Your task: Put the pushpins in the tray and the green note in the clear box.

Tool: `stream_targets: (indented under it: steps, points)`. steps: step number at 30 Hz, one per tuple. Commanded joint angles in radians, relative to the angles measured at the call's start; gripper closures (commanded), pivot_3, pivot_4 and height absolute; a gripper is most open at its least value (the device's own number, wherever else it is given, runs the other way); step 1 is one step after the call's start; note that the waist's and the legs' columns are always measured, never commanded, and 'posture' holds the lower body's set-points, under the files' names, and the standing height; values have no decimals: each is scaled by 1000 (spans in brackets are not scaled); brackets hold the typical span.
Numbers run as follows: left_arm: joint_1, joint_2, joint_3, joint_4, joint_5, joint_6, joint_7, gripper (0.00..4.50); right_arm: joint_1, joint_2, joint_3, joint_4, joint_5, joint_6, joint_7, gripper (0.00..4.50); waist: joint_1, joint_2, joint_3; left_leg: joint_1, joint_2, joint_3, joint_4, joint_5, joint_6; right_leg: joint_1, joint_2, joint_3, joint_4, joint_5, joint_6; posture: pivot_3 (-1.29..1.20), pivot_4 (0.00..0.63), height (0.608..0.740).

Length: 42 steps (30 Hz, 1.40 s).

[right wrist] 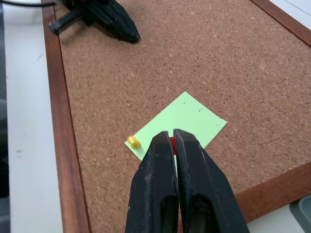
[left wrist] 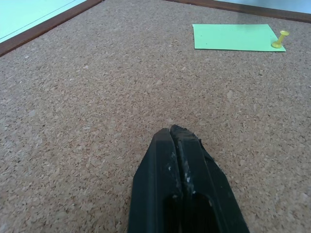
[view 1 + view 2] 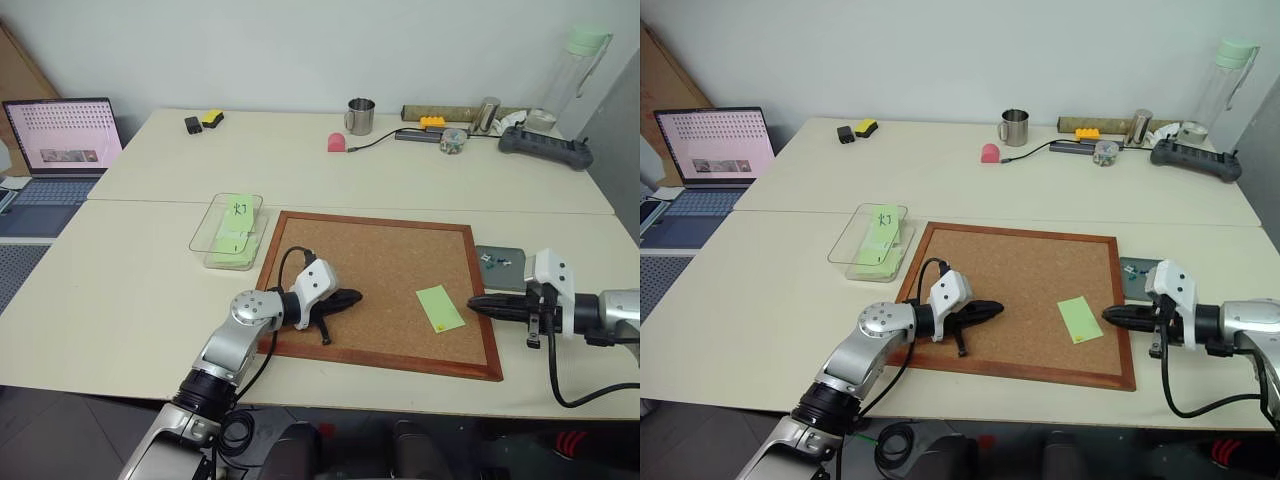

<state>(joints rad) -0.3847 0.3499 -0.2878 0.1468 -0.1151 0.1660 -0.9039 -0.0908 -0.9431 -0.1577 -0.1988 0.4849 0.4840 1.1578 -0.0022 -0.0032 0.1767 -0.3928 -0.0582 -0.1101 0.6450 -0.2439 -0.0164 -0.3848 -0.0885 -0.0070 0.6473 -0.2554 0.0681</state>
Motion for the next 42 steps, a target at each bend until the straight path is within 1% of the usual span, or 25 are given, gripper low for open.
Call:
stream_targets:
  steps: [1,7,11,12,15,18,19,22,24,26,29,30,32,36,39,42]
  points:
    - [31,23,-25,37,40,23,2,4500,-66,7,-65,50,-11,33,-100,4481,-1,0,0,0,0,0,0,0,0,0,0,0,0,0,0,0,150,740]
    - [27,17,-29,44,41,17,3,4500,-159,70,-56,230,-124,-19,-288,4481,0,0,-2,1,0,1,0,0,0,0,0,0,0,0,0,0,150,740]
    - [21,11,-33,47,42,15,4,4500,-182,111,-35,305,-163,-29,-336,4481,-1,2,-3,0,0,1,0,0,0,0,0,1,0,0,0,0,150,740]
    - [21,11,-33,48,42,15,4,4500,-186,117,-32,318,-172,-31,-345,4279,-1,2,-3,1,0,1,0,0,0,0,0,1,0,0,0,0,150,740]
    - [18,11,-33,51,42,14,5,4500,-190,124,-19,340,-189,-37,-348,3889,0,3,-3,1,0,1,0,0,0,0,0,1,1,0,0,0,150,740]
    - [20,13,-30,49,41,13,9,4500,-186,127,-21,343,-194,-37,-344,3241,-1,3,-4,1,-1,1,0,0,0,0,0,1,1,0,0,0,150,740]
    - [21,13,-29,49,41,13,9,4500,-187,128,-23,345,-195,-36,-345,2953,-1,3,-4,1,-1,1,0,0,0,0,0,1,1,0,0,0,150,740]
    - [24,14,-29,48,40,13,12,4500,-184,123,-28,344,-193,-35,-343,2344,-1,3,-4,1,-1,1,0,0,0,0,0,1,1,0,0,0,150,740]
    - [24,13,-29,48,40,13,13,4500,-184,119,-33,340,-191,-32,-342,2072,-1,3,-4,1,-1,1,0,0,0,0,0,1,1,0,0,0,150,740]
    - [24,12,-30,49,39,13,15,4500,-186,119,-41,334,-185,-32,-341,1611,-1,3,-4,1,0,1,0,0,0,0,0,1,1,0,0,0,150,740]
    - [22,10,-31,50,39,13,16,4500,-185,114,-63,295,-150,-33,-312,1098,-1,3,-4,1,-1,1,0,0,0,0,0,1,1,0,0,0,150,740]
    - [22,11,-30,52,38,12,16,4500,-175,101,-64,259,-134,-38,-275,902,-1,3,-4,1,-1,1,0,0,0,0,0,1,1,0,0,0,150,740]
    - [20,12,-29,55,38,10,16,4500,-150,71,-58,178,-110,-43,-206,902,-1,4,-4,1,-1,1,0,0,0,0,0,1,1,0,0,0,150,740]
    - [15,12,-26,63,36,8,15,4500,-80,13,-6,9,-77,-17,-95,902,0,4,-4,1,0,1,0,0,0,1,0,0,0,0,0,0,150,740]
    - [8,9,-27,69,35,7,14,4500,-50,11,52,-72,-81,-14,-72,902,0,4,-5,1,0,0,0,0,0,2,0,-1,0,-1,2,0,150,740]
    - [1,5,-28,74,35,6,15,4500,-39,30,102,-91,-104,-27,-73,902,0,4,-5,1,0,0,0,0,0,2,0,0,-1,-3,4,0,150,740]
